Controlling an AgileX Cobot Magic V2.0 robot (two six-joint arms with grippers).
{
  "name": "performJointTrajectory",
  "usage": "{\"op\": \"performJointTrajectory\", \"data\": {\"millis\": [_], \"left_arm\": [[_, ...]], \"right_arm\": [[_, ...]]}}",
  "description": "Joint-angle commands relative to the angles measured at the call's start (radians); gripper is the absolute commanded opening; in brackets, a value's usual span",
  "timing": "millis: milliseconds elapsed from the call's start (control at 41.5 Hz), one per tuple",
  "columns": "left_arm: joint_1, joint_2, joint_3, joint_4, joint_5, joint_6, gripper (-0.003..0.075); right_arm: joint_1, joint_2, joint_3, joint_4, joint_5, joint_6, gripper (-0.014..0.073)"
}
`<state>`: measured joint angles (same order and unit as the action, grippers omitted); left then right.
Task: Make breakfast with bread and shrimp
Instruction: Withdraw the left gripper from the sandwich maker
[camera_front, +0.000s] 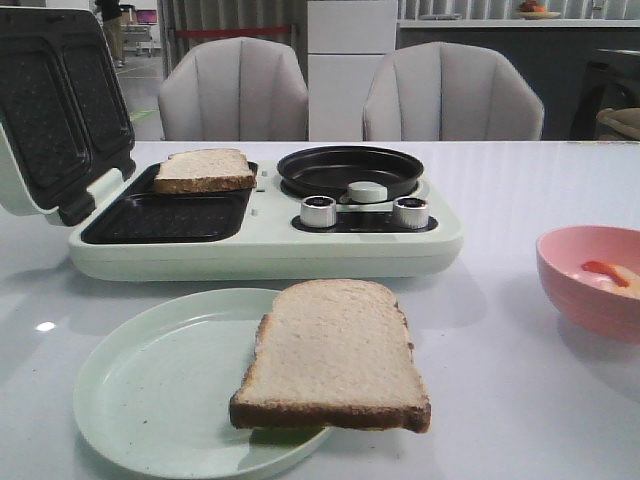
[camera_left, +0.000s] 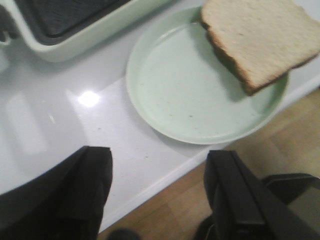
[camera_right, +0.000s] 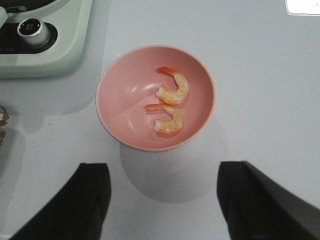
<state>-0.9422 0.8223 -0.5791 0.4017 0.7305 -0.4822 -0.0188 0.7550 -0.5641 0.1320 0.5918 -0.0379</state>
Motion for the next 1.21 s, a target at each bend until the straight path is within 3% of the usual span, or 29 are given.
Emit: {"op": "performJointTrajectory", "data": {"millis": [0, 121, 265, 386, 530, 844, 1012, 1181], "left_arm": [[-0.008, -0.011, -0.09, -0.135, -0.042, 0.172, 0.0454], [0.005, -0.011, -0.164, -0.108, -0.015, 0.199, 0.0445], [0.119, -0.011, -0.228, -0.138, 0.014, 0.232, 0.0358], [0.217, -0.011, -0.238, -0.27, 0.04, 0.333, 0.0265], [0.325, -0.033, -0.231, -0.558, 0.087, 0.541, 0.019], [0.401, -0.187, -0.221, -0.559, 0.109, 0.52, 0.0185], [0.412, -0.254, -0.204, -0.543, 0.109, 0.5, 0.0185], [0.412, -0.255, -0.204, -0.515, 0.111, 0.496, 0.0187]], "right_arm": [[-0.005, 0.0, -0.028, -0.007, -0.065, -0.005, 0.0557], [-0.005, 0.0, -0.028, -0.007, -0.065, -0.005, 0.0557], [-0.005, 0.0, -0.028, -0.007, -0.066, -0.005, 0.0557], [-0.005, 0.0, -0.028, -0.007, -0.067, -0.005, 0.0557], [-0.005, 0.0, -0.028, -0.007, -0.066, -0.005, 0.0557], [-0.005, 0.0, -0.028, -0.005, -0.07, -0.005, 0.0557], [0.023, 0.002, -0.028, 0.17, -0.031, -0.051, 0.0557], [0.161, 0.066, -0.028, 0.402, 0.058, -0.205, 0.0557]]}}
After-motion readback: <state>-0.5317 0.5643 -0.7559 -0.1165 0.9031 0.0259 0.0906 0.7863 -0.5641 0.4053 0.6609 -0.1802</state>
